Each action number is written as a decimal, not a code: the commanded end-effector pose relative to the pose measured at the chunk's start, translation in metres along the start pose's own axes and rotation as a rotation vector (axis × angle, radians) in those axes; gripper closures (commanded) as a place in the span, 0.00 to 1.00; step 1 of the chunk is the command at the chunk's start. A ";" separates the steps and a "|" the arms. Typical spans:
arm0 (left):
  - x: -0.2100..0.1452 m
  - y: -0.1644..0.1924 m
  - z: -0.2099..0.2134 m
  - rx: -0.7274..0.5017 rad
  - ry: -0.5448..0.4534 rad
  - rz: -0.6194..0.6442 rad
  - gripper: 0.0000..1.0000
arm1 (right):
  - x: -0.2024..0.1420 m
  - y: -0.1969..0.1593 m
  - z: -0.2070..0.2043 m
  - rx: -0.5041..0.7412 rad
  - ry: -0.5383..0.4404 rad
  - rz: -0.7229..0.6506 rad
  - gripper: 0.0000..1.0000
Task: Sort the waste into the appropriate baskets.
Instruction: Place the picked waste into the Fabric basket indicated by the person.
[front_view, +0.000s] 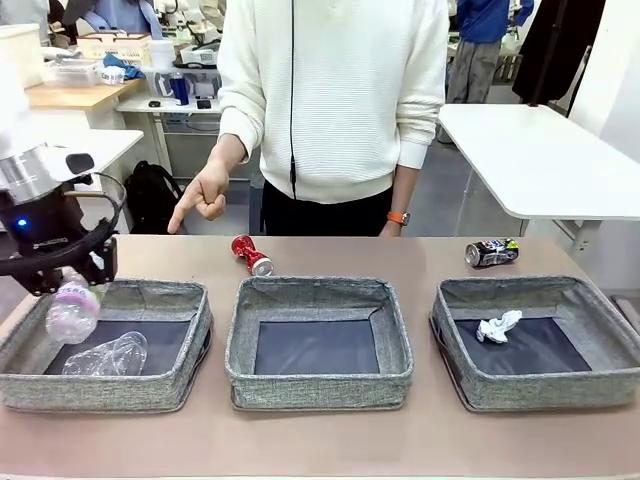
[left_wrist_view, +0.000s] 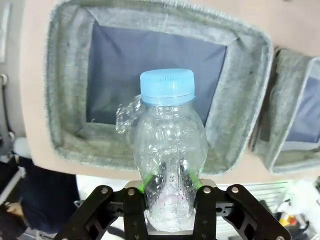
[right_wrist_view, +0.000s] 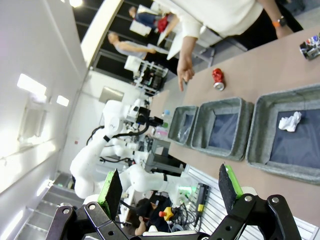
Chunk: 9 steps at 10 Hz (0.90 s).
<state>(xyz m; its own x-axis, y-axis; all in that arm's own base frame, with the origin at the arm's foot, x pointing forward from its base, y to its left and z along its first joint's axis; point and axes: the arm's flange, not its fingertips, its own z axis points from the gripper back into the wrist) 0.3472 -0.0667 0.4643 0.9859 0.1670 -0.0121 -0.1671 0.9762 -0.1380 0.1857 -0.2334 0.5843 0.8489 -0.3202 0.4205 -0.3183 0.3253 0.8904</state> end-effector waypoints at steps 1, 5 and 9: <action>0.012 -0.006 0.005 -0.092 0.001 0.013 0.80 | -0.001 0.001 -0.001 0.012 -0.006 0.009 0.00; 0.016 -0.006 0.002 -0.139 0.012 0.050 0.80 | -0.001 0.001 -0.001 0.012 -0.006 0.009 0.00; 0.016 -0.006 0.001 -0.158 0.007 0.080 0.00 | -0.001 0.001 -0.001 0.012 -0.006 0.009 0.00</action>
<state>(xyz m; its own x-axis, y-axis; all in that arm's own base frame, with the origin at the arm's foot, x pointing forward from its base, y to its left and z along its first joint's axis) 0.3636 -0.0703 0.4674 0.9718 0.2313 -0.0460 -0.2352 0.9354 -0.2641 0.1856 -0.2334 0.5843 0.8488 -0.3203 0.4206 -0.3184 0.3253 0.8904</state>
